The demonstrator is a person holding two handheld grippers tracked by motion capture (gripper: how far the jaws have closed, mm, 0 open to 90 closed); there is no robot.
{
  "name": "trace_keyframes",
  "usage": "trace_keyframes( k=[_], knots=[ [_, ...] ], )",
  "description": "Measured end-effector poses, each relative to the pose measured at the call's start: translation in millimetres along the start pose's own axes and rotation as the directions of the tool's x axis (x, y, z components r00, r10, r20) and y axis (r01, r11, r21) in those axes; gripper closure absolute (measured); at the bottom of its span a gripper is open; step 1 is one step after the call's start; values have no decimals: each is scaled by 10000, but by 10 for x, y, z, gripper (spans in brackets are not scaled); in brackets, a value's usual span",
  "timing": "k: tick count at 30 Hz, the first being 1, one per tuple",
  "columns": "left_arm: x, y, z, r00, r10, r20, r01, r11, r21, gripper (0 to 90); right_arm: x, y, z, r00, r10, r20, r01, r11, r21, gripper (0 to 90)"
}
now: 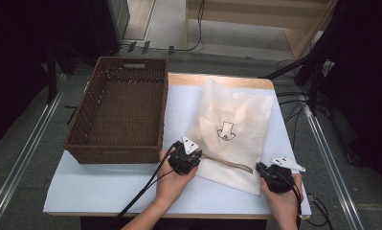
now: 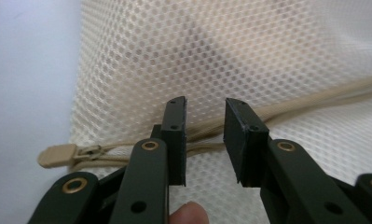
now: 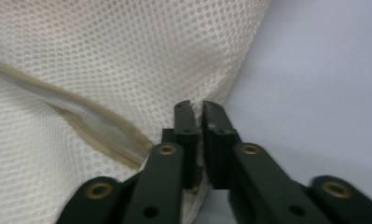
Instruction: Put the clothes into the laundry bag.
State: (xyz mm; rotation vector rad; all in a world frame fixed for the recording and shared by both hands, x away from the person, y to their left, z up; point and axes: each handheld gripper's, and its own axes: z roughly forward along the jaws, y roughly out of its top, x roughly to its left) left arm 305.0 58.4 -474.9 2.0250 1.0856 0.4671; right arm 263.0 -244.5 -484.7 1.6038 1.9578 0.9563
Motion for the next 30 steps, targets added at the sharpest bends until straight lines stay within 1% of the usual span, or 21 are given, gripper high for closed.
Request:
trace_keyframes(
  k=[3,5,7,9,10,11,12,13,15,17,18,19,20,21,22,23,24,25,26,28,30],
  knots=[
    [-9,-19,-109,9993,41,370,-33,9998,-213,683,-94,28,25,9999,109,-82,-110,9999,-84,876],
    [-10,-26,-189,9986,132,517,-110,9990,-428,666,-145,43,33,9996,43,292,-37,9998,-196,877],
    [10,-28,-282,9938,6,1109,68,9978,-665,620,-197,62,51,9977,-26,678,52,9993,-377,876],
    [25,-11,-337,9929,32,1192,62,9969,-784,575,-251,83,73,9964,-284,795,336,9973,-648,867],
    [33,2,-372,9922,97,1242,17,9958,-913,549,-262,86,74,9966,-214,793,271,9970,-724,853],
    [38,7,-414,9926,160,1206,-30,9942,-1075,520,-291,87,71,9976,-130,676,189,9959,-883,828],
    [44,-2,-489,9943,293,1027,-154,9910,-1332,497,-319,87,56,9989,65,458,-16,9945,-1049,799],
    [47,-14,-527,9948,300,971,-153,9888,-1483,438,-353,84,16,9996,252,107,-234,9894,-1434,721],
    [64,-47,-607,9955,227,920,-71,9859,-1669,358,-372,84,-42,9988,388,-307,-438,9817,-1852,635],
    [109,-82,-692,9907,-137,1351,377,9835,-1769,284,-379,91,-130,9966,439,-697,-585,9728,-2242,541],
    [125,-97,-736,9893,-222,1441,484,9822,-1813,243,-373,97,-157,9954,420,-859,-608,9715,-2293,498],
    [136,-113,-783,9884,-133,1512,417,9816,-1865,224,-365,100,-185,9940,318,-1048,-568,9679,-2447,456],
    [133,-133,-824,9894,-29,1454,312,9808,-1927,211,-348,101,-204,9929,325,-1148,-597,9682,-2428,401],
    [126,-154,-862,9928,144,1186,99,9795,-2012,168,-325,105,-213,9927,274,-1176,-544,9710,-2329,363],
    [125,-183,-913,9941,333,1032,-113,9784,-2065,102,-302,102,-216,9915,174,-1293,-471,9720,-2302,330],
    [135,-205,-952,9927,423,1125,-182,9782,-2069,94,-264,98,-214,9909,73,-1347,-381,9731,-2273,258],
    [144,-221,-980,9929,375,1133,-134,9783,-2066,75,-229,97,-209,9914,14,-1309,-302,9756,-2177,212],
    [161,-242,-1019,9937,344,1070,-117,9785,-2058,38,-205,97,-205,9919,-56,-1267,-214,9773,-2106,182],
    [192,-273,-1066,9926,389,1150,-147,9788,-2044,7,-175,96,-202,9918,-110,-1273,-155,9785,-2057,152],
    [248,-328,-1133,9912,533,1210,-271,9776,-2087,0,-136,93,-203,9914,-170,-1298,-99,9789,-2040,143],
    [344,-392,-1205,9876,431,1507,-117,9791,-2032,0,-104,78,-202,9907,-315,-1322,33,9781,-2081,122]
  ],
)
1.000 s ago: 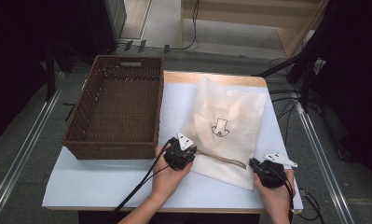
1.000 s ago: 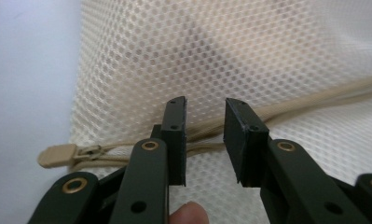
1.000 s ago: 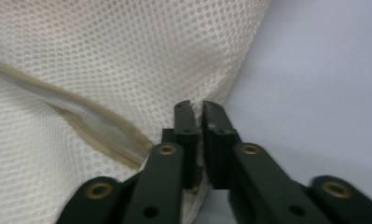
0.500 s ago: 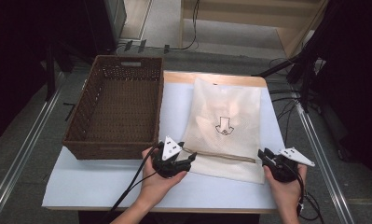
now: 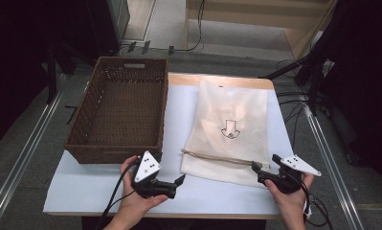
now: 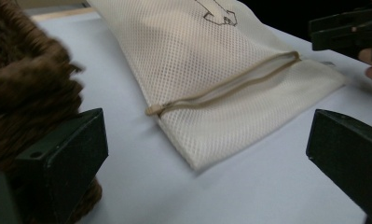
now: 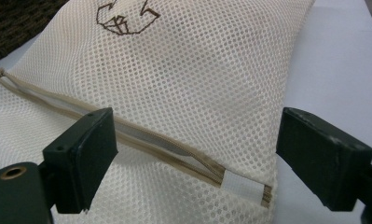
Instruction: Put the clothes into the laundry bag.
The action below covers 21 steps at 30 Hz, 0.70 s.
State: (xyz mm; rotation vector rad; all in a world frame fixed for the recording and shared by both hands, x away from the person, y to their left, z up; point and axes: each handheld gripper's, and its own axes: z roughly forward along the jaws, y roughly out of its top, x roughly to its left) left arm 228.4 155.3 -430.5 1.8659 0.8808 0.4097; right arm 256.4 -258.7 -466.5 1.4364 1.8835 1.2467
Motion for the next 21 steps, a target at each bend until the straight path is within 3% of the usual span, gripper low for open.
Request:
trace_keyframes(
  k=[4,8,10,17,21],
  knots=[
    [183,-143,-187,9996,66,-266,-69,9999,-96,0,3,-26,3,9999,124,85,-124,9999,55,122],
    [373,-290,-322,9984,-403,-395,400,9992,-87,0,-26,-41,9,9997,215,64,-216,9998,41,122],
    [441,-357,-370,9975,-377,-603,378,9993,-2,0,-33,-46,7,9997,241,94,-241,9997,14,122],
    [649,-430,-446,9865,-1154,-1159,1161,9932,-5,0,-26,-57,7,9997,210,149,-211,9998,61,124],
    [645,-451,-384,9883,-762,-1321,819,9959,381,0,-31,-63,4,9997,169,162,-170,9998,81,127]
  ],
)
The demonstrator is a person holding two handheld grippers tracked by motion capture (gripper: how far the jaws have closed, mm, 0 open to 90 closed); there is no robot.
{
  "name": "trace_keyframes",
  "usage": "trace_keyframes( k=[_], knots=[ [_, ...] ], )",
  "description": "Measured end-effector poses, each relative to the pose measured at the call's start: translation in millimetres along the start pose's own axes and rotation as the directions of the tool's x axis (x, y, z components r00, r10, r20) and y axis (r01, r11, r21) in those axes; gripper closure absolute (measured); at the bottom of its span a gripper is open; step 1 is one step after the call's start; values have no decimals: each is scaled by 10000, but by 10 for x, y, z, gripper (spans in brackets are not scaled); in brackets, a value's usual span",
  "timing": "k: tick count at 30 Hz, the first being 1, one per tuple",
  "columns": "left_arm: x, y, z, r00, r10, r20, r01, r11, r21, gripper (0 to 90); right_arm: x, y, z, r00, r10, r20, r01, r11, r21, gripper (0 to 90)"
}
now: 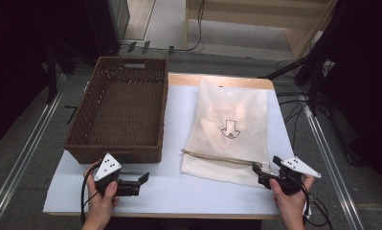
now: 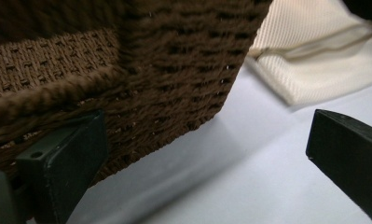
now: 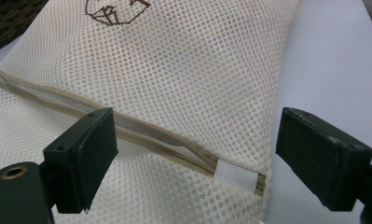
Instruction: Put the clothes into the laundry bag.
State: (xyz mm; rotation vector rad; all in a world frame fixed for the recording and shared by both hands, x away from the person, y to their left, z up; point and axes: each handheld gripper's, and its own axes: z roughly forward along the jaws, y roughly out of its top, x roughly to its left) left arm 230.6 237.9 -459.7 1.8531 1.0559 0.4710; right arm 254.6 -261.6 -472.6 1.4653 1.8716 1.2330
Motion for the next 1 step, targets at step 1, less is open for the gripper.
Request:
trace_keyframes(
  k=[1],
  knots=[
    [-23,-5,30,9998,184,-108,-183,9997,141,0,-3,-1,-2,10000,-3,-4,3,10000,-1,128]
  ],
)
